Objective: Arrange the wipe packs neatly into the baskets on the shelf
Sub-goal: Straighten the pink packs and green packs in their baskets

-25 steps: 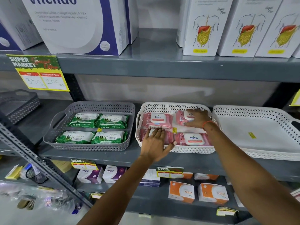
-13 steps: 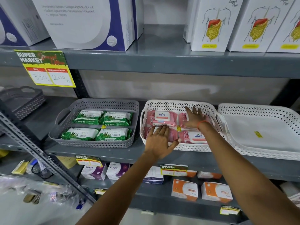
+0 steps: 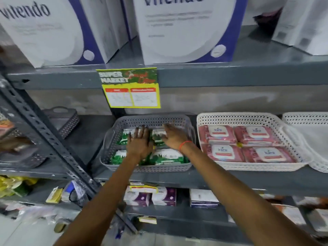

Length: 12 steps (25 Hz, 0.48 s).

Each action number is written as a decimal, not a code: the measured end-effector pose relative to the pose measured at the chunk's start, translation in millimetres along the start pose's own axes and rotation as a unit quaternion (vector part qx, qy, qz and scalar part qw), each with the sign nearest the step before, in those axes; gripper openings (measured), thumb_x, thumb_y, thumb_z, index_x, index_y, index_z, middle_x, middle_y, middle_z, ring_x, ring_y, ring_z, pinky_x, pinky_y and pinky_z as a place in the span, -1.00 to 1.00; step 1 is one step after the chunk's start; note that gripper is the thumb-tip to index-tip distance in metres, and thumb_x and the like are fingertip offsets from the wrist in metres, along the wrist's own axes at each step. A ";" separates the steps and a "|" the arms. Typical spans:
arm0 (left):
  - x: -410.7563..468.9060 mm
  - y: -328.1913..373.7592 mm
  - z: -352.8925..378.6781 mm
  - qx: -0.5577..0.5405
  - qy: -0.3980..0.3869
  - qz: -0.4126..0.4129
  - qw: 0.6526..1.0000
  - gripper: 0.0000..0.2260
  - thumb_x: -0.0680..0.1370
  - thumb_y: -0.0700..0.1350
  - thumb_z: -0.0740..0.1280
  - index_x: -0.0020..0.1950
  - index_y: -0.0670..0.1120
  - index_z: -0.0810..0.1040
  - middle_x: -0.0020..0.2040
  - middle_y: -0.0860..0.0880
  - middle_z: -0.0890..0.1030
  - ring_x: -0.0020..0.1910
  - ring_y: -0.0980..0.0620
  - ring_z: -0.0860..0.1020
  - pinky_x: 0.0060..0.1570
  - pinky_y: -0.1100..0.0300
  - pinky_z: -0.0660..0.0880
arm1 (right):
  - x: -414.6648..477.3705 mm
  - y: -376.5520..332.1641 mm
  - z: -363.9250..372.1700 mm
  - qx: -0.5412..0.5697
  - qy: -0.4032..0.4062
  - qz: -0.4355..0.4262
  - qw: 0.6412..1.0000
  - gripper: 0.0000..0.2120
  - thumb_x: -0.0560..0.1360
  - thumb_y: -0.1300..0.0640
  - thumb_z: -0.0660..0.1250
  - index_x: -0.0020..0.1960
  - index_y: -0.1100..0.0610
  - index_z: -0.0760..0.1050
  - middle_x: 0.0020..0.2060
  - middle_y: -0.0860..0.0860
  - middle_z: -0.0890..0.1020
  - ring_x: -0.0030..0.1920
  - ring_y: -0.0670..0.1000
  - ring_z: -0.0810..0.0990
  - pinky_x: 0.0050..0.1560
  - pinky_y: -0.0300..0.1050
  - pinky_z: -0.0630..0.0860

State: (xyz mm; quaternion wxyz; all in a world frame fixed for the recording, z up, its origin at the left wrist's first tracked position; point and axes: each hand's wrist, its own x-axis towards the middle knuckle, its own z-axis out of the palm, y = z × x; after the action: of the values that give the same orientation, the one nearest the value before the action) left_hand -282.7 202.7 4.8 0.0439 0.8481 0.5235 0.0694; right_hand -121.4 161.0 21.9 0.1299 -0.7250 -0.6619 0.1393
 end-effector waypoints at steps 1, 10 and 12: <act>7.9 -22.4 3.8 0.020 -0.077 -0.018 0.997 -0.41 0.60 0.21 -0.01 0.54 0.01 -0.10 0.57 -0.04 -0.10 0.53 -0.12 -0.13 0.46 -0.14 -0.17 | 7.5 -4.6 15.2 -0.037 -0.062 0.007 0.997 -0.43 0.63 -0.09 0.02 0.57 0.09 0.00 0.58 0.10 0.03 0.57 0.11 0.01 0.55 0.12 0.04; 30.8 -72.3 22.2 0.034 -0.227 0.015 0.973 -0.22 0.35 0.55 -0.18 0.45 0.25 -0.34 0.50 0.03 -0.41 0.46 -0.24 -0.36 0.39 -0.33 -0.22 | 33.5 7.6 58.8 -0.094 -0.136 0.065 0.984 -0.31 0.50 -0.40 -0.17 0.53 -0.18 -0.28 0.54 -0.09 -0.32 0.54 0.04 -0.36 0.50 0.25 -0.31; 32.5 -72.9 19.8 0.026 -0.240 0.017 0.970 -0.23 0.34 0.55 -0.18 0.44 0.27 -0.33 0.49 0.04 -0.42 0.45 -0.24 -0.38 0.38 -0.35 -0.22 | 33.1 6.5 55.6 -0.098 -0.138 0.066 0.983 -0.29 0.48 -0.42 -0.19 0.53 -0.18 -0.29 0.54 -0.09 -0.33 0.54 0.03 -0.38 0.50 0.24 -0.33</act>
State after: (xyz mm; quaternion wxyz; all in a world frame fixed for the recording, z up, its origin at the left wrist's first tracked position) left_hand -329.3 264.4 -23.1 0.1453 0.8493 0.4850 -0.1494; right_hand -133.5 193.5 -33.1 -0.0437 -0.7499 -0.6348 0.1812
